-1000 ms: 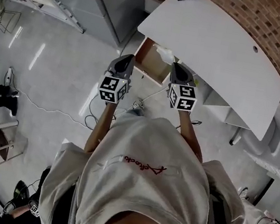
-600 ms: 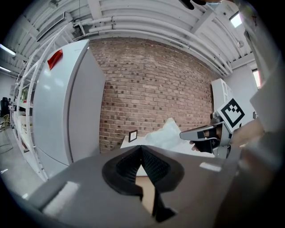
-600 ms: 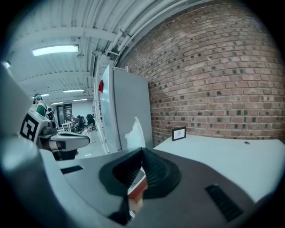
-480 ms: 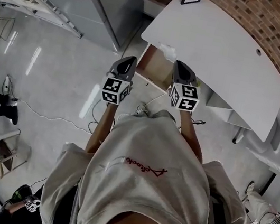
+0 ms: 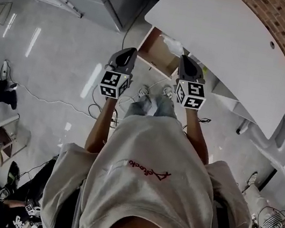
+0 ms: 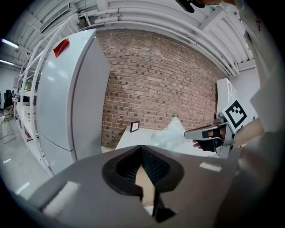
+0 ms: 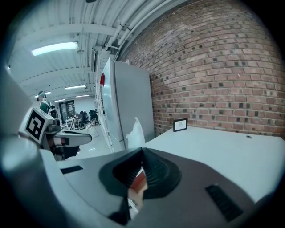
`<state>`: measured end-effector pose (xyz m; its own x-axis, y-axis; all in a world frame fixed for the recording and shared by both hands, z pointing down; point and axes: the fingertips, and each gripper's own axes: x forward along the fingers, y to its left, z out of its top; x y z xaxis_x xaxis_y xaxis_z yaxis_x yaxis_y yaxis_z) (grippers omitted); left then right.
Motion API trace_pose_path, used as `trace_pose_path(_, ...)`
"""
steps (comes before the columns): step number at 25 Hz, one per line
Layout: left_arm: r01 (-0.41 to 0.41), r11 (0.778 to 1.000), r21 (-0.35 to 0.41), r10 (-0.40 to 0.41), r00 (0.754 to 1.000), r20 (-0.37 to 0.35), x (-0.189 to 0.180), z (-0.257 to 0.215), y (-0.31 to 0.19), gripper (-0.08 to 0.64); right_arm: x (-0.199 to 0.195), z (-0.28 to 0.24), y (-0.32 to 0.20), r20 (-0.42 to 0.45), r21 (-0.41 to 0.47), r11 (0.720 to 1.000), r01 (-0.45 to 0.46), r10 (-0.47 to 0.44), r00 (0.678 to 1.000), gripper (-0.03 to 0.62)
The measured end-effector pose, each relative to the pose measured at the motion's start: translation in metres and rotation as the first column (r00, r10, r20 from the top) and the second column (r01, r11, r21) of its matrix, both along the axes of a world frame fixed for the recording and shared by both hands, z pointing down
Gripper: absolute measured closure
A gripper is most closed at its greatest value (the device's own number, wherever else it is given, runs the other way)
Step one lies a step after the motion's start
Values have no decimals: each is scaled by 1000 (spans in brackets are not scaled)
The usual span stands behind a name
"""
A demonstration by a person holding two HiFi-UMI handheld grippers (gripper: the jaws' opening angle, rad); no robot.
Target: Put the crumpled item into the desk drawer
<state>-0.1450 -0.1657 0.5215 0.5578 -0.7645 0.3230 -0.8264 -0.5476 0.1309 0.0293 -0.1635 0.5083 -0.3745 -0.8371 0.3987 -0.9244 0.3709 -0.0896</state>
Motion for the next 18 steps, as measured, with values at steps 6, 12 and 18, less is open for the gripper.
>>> trace_pose_path(6,68,997,-26,-68,998,15,2,7,1,551,6,11,-4,1,-22,998,62,-62,998,580)
trace_pose_path(12,90,995,-31,-90,996,20,13,9,-1,551,11,16,-11,6,-29,994,108,-108,994,580)
trace_pose_path(18,112,992,-51,-111,994,19,26,15,1,551,16,23,-15,9,-38,989,142,-142,990,580)
